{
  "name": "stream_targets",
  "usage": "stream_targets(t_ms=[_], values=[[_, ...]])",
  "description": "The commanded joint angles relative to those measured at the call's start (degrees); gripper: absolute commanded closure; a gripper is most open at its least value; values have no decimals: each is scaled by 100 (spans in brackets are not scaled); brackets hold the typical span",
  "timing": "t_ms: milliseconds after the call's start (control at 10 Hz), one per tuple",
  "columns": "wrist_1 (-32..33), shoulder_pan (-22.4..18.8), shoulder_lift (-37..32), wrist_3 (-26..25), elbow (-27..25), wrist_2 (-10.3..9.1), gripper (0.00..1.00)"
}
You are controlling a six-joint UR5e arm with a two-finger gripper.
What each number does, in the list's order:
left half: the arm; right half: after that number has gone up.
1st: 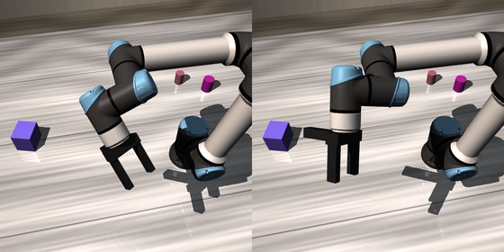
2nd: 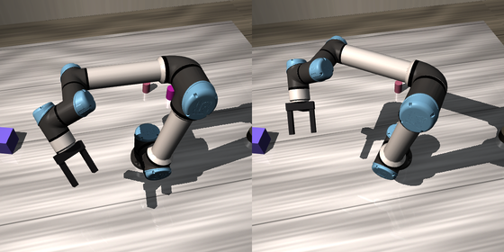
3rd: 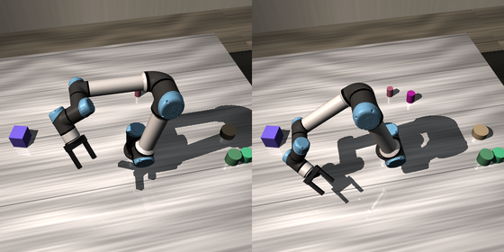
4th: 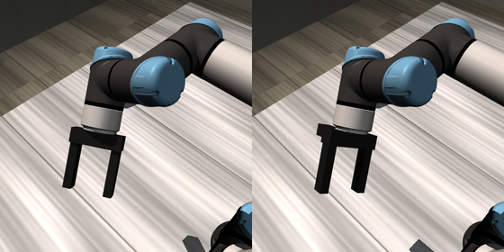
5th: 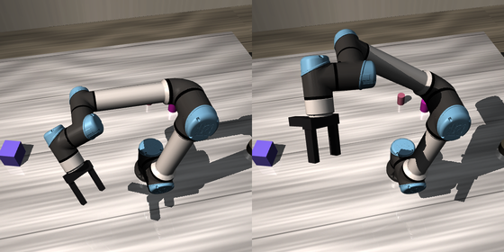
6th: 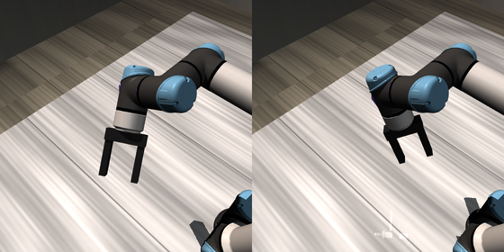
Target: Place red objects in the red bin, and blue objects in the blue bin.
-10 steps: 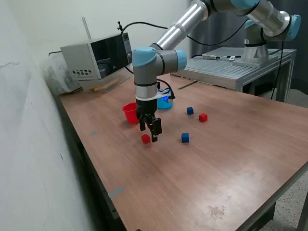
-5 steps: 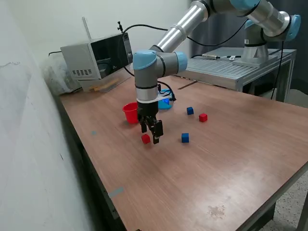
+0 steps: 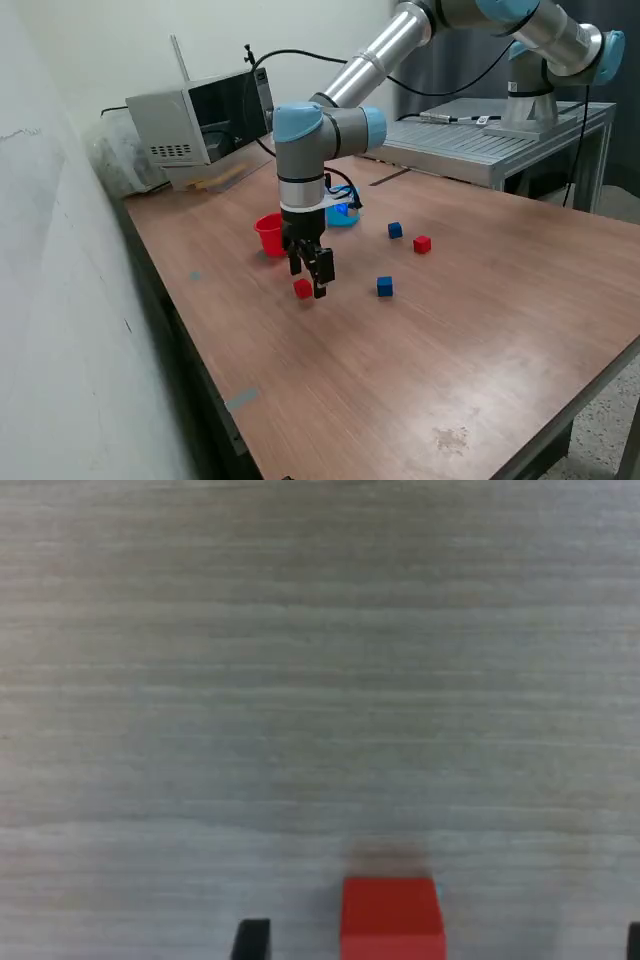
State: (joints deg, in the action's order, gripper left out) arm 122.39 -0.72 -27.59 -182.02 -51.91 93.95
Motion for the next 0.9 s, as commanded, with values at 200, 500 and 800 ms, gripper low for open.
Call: stream_targets(t_ms=[200,500,800], values=[[12,28,17,-9,-21,1,100],[91,28,26,-17,-39,-8,100],[223,20,52,-175,-48,-8,100]])
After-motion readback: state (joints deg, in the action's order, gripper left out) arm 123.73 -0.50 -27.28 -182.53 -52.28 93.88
